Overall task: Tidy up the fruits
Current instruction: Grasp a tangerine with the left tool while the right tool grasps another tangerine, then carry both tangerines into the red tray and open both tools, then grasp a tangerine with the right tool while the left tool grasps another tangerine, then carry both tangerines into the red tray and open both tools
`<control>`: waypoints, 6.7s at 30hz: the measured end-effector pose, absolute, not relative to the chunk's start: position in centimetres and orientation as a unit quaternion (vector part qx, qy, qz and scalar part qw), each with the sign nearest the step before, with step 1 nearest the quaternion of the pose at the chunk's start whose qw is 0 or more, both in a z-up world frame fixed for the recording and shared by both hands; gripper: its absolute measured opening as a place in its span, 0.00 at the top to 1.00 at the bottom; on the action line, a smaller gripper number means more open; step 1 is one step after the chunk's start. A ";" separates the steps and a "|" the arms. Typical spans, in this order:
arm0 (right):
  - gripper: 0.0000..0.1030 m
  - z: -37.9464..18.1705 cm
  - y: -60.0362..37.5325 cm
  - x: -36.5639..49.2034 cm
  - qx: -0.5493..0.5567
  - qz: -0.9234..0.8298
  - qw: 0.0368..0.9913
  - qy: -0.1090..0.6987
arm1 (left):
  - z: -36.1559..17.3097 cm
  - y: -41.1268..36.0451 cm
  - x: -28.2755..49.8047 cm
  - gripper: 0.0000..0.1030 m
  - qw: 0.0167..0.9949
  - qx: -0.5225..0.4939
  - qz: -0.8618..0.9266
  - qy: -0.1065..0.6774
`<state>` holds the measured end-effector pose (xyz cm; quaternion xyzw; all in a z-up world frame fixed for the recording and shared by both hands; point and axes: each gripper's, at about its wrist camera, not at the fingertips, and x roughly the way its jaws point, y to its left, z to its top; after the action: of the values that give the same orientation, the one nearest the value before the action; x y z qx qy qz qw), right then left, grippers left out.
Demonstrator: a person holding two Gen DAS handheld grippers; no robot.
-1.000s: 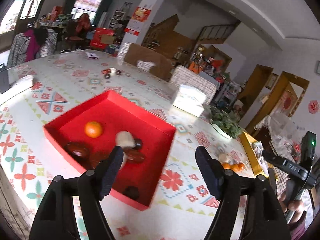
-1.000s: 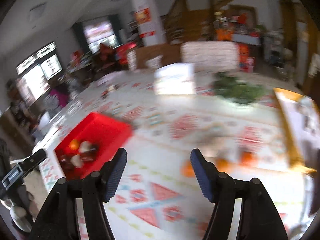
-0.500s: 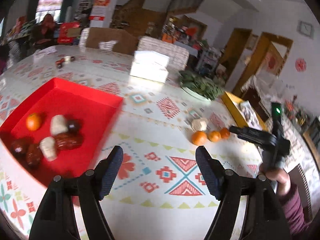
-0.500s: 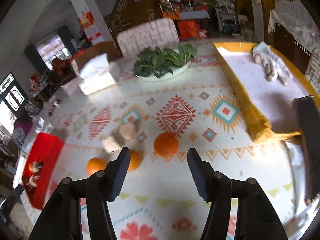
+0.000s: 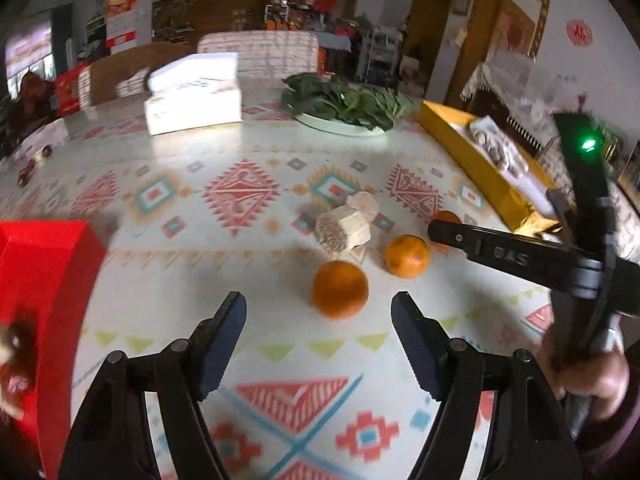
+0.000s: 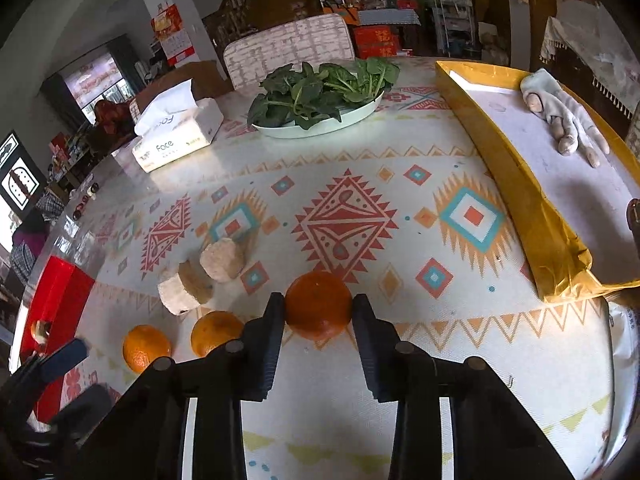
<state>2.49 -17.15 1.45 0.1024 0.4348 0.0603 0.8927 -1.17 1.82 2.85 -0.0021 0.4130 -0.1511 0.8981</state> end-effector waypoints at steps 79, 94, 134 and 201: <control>0.39 5.8 -1.9 -9.8 0.097 0.219 0.885 0.400 | 12.1 18.8 -17.2 0.28 0.954 -0.183 -0.041 0.236; 0.39 3.9 -27.0 -15.6 0.163 0.015 0.895 0.414 | 8.1 14.1 -14.4 0.27 0.930 -0.160 -0.085 0.319; 0.65 2.7 -23.1 -7.5 0.157 0.136 0.896 0.393 | 2.8 -4.1 0.6 0.45 0.888 -0.013 -0.201 0.413; 0.64 10.0 15.2 -3.8 -0.018 0.358 0.841 0.406 | 8.4 35.4 -4.5 0.69 0.921 -0.168 0.050 0.348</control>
<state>-3.78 15.16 9.97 -0.0182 0.4058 0.3577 0.8408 -4.52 35.42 8.44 -0.1684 0.3478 0.0501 0.9209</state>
